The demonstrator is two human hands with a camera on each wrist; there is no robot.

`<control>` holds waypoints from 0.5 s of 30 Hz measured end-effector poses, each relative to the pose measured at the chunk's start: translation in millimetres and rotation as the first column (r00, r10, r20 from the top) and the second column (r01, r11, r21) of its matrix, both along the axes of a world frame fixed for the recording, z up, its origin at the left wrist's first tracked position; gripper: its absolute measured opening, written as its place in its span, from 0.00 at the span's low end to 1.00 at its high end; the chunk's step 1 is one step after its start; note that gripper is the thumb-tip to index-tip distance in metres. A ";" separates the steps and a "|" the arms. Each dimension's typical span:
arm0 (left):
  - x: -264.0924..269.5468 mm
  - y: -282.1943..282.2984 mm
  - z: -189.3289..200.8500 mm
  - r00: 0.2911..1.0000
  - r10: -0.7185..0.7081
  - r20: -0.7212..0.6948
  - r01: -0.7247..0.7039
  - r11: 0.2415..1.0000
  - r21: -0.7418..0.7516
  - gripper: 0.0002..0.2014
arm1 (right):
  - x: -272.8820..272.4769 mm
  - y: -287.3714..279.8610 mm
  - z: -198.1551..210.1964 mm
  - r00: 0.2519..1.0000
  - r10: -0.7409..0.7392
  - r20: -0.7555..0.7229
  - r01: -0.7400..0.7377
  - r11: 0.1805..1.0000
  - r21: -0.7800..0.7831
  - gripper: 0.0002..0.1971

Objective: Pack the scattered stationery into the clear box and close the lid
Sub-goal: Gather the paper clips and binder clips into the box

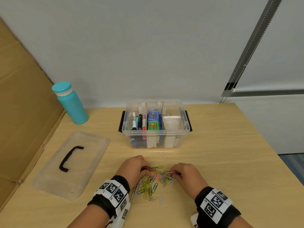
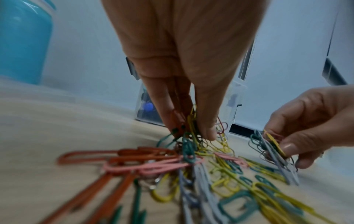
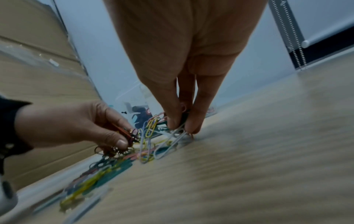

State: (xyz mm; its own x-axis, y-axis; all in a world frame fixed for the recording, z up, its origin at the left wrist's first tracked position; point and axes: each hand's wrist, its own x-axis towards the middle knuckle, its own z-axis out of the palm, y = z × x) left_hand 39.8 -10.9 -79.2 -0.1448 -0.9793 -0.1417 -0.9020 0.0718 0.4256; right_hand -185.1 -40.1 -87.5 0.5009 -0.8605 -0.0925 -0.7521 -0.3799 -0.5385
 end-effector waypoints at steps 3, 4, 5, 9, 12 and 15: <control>2.9 4.1 1.8 0.998 0.038 -0.058 -0.040 0.999 -0.035 0.13 | -6.5 0.6 7.2 0.997 -0.055 0.062 0.054 0.998 0.023 0.09; 3.5 5.3 2.5 0.996 0.049 -0.078 -0.053 0.997 -0.047 0.13 | -7.7 0.2 12.8 0.992 -0.077 0.095 0.073 0.997 0.039 0.09; 4.1 6.6 3.3 0.993 0.061 -0.100 -0.067 0.996 -0.058 0.13 | -8.7 -0.6 19.9 0.985 -0.097 0.140 0.089 0.994 0.058 0.08; 5.4 11.1 4.8 0.984 0.082 -0.159 -0.095 0.992 -0.077 0.13 | -10.1 -6.8 60.9 0.947 -0.129 0.295 0.106 0.990 0.092 0.07; 7.1 14.4 4.4 0.976 0.096 -0.193 -0.112 0.991 -0.073 0.12 | -11.3 -18.3 92.1 0.913 -0.143 0.383 0.123 0.989 0.077 0.08; 8.6 17.6 2.6 0.974 0.100 -0.204 -0.116 0.991 -0.066 0.12 | -9.8 -33.6 116.8 0.884 -0.151 0.443 0.143 0.988 0.052 0.09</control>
State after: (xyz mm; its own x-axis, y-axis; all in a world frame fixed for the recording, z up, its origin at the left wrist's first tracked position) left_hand 48.4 6.7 -76.6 -0.0551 -0.9975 -0.0439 -0.8035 0.0182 0.5950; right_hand -194.9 -73.7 29.2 0.3605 -0.9280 0.0943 -0.4790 -0.2709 -0.8350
